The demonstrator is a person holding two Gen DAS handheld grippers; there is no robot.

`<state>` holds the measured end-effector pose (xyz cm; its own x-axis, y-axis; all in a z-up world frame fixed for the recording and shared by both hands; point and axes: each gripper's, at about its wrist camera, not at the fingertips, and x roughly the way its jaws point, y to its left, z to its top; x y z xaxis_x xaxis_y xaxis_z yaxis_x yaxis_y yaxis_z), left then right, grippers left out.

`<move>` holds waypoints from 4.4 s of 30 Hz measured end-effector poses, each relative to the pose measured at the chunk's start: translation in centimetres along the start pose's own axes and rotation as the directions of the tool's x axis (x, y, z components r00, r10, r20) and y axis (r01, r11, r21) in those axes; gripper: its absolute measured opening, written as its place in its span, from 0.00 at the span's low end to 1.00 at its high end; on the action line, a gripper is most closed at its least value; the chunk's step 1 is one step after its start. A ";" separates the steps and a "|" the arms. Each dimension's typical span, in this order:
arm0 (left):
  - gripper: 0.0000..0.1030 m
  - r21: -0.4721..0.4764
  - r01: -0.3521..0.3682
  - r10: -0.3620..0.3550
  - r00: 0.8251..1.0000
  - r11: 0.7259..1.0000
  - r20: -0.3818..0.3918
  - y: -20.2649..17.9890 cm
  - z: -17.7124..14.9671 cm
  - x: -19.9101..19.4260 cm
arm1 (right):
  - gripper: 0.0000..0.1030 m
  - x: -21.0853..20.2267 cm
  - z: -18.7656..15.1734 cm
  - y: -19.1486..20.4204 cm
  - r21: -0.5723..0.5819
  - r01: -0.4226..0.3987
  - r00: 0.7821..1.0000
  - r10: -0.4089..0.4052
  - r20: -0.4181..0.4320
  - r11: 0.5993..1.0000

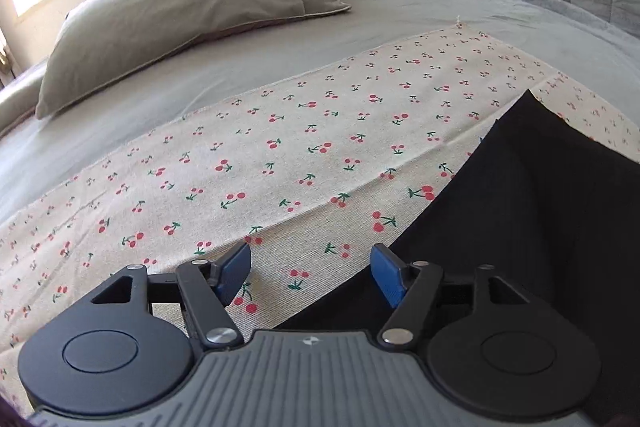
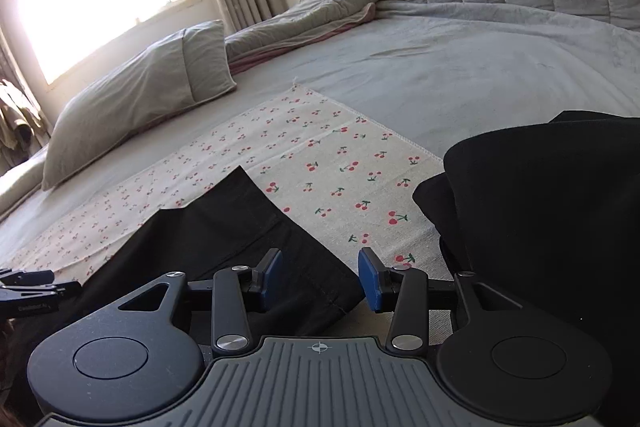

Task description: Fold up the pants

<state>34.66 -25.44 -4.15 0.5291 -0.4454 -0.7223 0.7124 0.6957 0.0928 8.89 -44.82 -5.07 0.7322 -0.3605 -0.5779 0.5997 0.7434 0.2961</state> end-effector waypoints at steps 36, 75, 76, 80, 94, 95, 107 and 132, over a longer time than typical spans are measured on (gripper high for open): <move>0.78 -0.147 -0.077 0.085 0.995 0.986 0.054 -2.8 -15.0 -13.0 | 0.54 -3.5 -9.3 17.2 -0.513 -0.325 0.945 0.283 -0.161 0.794; 1.00 -0.402 -0.313 0.309 0.948 0.860 -0.077 11.6 -23.4 -21.6 | 0.77 7.2 1.3 10.6 -0.327 0.071 0.977 -0.132 -0.170 0.942; 1.00 -0.409 -0.316 0.309 0.947 0.856 -0.084 11.6 -23.4 -21.8 | 0.77 7.2 1.8 9.8 -0.330 0.118 0.971 -0.178 -0.159 0.937; 1.00 -0.440 -0.303 0.305 0.950 0.845 -0.068 11.2 -23.3 -23.5 | 0.78 5.9 2.5 8.8 -0.356 0.217 0.953 -0.277 -0.127 0.909; 1.00 -0.584 -0.382 0.391 0.913 0.716 -0.118 13.7 -23.8 -27.3 | 0.85 -0.5 -1.1 25.1 -0.396 -0.323 0.929 0.209 -0.304 0.860; 1.00 -0.585 -0.396 0.402 0.907 0.708 -0.127 14.0 -24.0 -27.4 | 0.86 -0.8 -1.6 26.8 -0.413 -0.363 0.916 0.239 -0.321 0.835; 1.00 -0.644 -0.472 0.456 0.865 0.602 -0.207 17.9 -25.2 -28.1 | 0.89 -1.5 -11.3 44.5 -0.641 -0.624 0.781 0.385 -0.492 0.447; 1.00 -0.685 -0.409 0.442 0.886 0.604 -0.139 19.7 -25.7 -27.0 | 0.00 -1.4 -15.4 50.6 -0.692 -0.660 0.738 0.427 -0.523 0.291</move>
<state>22.56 14.78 -0.46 0.7195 -0.0089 -0.6945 -0.1018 0.9878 -0.1181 33.25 2.00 -0.92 0.6269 0.3460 -0.6980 -0.5319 0.8447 -0.0590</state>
